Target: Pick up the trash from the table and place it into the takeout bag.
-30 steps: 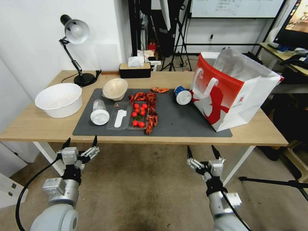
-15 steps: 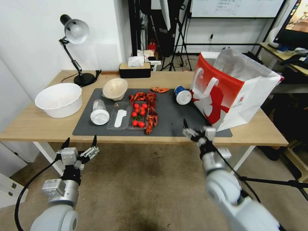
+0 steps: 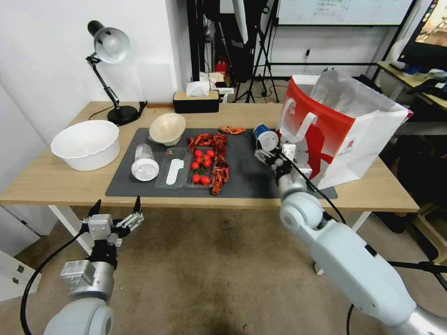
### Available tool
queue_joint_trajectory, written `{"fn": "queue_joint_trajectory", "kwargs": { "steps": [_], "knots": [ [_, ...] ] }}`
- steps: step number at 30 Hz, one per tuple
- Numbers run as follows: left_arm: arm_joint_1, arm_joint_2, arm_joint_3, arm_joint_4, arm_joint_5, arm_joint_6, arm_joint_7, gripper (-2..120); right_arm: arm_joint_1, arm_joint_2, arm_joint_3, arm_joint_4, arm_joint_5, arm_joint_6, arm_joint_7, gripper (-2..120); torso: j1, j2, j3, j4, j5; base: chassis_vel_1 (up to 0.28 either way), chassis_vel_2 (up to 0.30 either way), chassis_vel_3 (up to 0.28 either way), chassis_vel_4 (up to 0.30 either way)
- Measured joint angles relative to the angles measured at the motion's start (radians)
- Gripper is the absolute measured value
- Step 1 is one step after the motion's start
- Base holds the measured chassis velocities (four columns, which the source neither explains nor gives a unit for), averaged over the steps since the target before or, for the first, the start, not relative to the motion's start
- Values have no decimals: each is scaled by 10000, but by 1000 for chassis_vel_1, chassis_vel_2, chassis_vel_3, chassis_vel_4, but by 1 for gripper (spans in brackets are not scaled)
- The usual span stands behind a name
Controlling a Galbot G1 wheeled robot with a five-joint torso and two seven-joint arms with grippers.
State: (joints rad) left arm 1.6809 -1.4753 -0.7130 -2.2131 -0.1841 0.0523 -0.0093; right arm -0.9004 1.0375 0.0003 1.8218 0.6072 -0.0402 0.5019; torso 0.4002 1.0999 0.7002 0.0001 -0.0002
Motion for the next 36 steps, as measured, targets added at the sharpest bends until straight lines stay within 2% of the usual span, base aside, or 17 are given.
{"fn": "queue_joint_trajectory", "kwargs": {
  "steps": [1,4,13,15,24,36],
  "knots": [
    [0,0,0,0,0,0,0,100,0,0,0,0,0,0,0,100,0,0,0,0,0,0,0,0,0],
    [15,-46,-29,-34,4,-2,0,100,1610,225,-886,-968,721,-388,474,100,1,0,1,-2,3,0,0,0,0],
    [-30,-65,-35,23,-7,-10,-3,100,2841,575,-1574,-2070,796,-1166,1120,100,-3,0,-1,-2,1,0,0,0,0],
    [-51,-87,14,68,0,-12,-3,100,3188,718,-1733,-2642,796,-1238,1201,100,-1,0,0,-1,2,0,0,0,0],
    [-58,-57,-1,180,1,-104,-3,100,3786,1162,-2051,-3715,772,-1319,1326,100,-2,0,-2,-1,2,0,0,0,0],
    [-38,-82,41,201,27,-177,12,100,4007,1388,-2122,-4228,687,-1274,1305,100,-2,1,-2,-1,2,0,0,0,0]
  ]
}}
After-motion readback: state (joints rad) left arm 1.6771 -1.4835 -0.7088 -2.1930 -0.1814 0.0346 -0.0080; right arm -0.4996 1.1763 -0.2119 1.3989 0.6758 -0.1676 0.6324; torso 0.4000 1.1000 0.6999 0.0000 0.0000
